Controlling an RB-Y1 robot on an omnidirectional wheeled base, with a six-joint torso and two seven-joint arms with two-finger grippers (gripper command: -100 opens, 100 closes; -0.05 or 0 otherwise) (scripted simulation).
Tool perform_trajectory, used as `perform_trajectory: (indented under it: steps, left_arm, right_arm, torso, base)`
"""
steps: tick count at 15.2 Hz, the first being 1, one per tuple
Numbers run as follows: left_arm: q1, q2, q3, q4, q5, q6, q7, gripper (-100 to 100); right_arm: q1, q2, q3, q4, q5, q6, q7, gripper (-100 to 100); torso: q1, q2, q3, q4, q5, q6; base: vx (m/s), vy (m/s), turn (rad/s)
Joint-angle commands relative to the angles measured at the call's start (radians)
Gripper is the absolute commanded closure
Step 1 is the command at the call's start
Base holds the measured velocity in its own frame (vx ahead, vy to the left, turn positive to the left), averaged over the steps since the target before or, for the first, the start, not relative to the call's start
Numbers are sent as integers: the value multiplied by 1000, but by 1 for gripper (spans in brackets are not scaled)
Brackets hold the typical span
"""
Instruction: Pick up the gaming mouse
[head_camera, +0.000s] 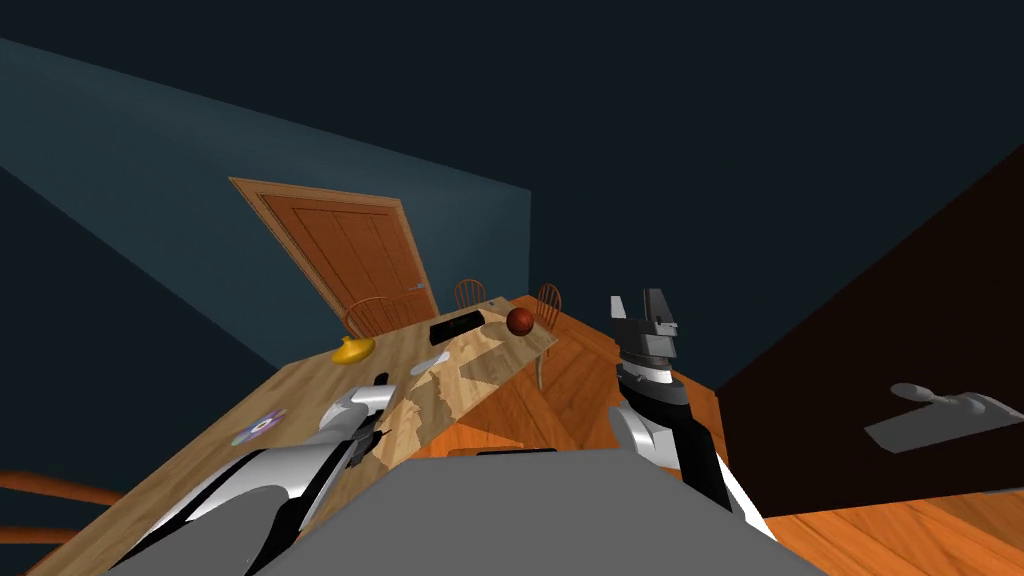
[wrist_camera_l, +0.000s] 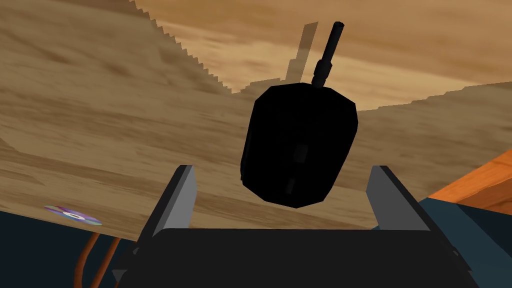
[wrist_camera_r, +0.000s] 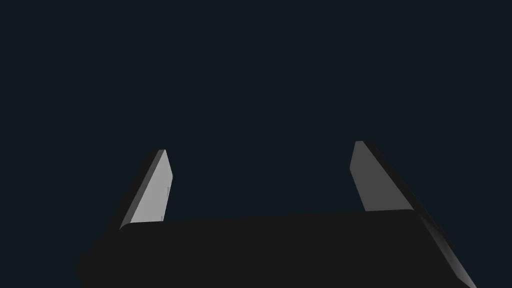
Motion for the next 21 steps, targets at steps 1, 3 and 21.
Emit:
perform_trajectory:
  steps: [1, 3, 21]
  left_arm:
    - [33, 3, -1, -38, 12, 10, 10, -100]
    - [63, 9, -2, -64, 26, 13, 18, -100]
    - [93, 15, -3, -90, 40, 17, 25, 100]
  right_arm:
    - [0, 0, 0, 0, 0, 0, 0, 0]
    - [0, 0, 0, 0, 0, 0, 0, 0]
    - [0, 0, 0, 0, 0, 0, 0, 0]
  torso:
    - [0, 0, 0, 0, 0, 0]
    - [0, 0, 0, 0, 0, 0]
    - [-2, 1, 1, 1, -1, -1]
  base:
    - [15, 10, -64]
    - [7, 5, -40]
    - [4, 3, -18]
